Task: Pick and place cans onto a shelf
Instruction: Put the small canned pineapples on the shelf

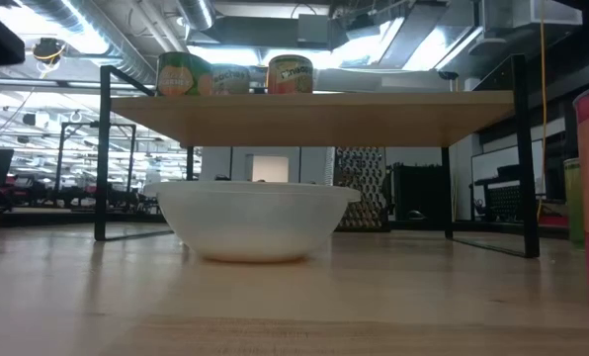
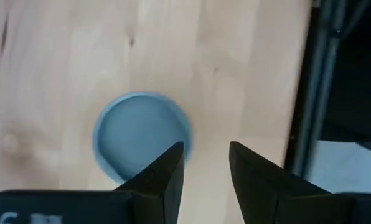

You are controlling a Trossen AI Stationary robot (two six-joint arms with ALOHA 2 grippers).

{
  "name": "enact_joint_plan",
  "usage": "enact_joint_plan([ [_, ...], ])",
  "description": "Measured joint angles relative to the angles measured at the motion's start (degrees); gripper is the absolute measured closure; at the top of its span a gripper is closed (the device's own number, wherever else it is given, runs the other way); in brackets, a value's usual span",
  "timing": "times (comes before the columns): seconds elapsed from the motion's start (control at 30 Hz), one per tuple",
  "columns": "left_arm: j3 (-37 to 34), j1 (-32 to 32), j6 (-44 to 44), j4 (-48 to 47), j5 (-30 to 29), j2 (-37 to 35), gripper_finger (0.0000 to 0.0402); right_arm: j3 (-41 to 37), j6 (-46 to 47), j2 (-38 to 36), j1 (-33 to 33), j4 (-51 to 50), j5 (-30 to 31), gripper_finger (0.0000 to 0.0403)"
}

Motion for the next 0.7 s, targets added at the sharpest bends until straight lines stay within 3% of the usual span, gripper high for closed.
enact_joint_plan([
  [0.7, 0.0, -0.1, 0.3, -1.4, -1.9, 4.9, 0.0289, 0.0, -0.1, 0.0, 0.0, 0.4, 0.1, 0.0341],
])
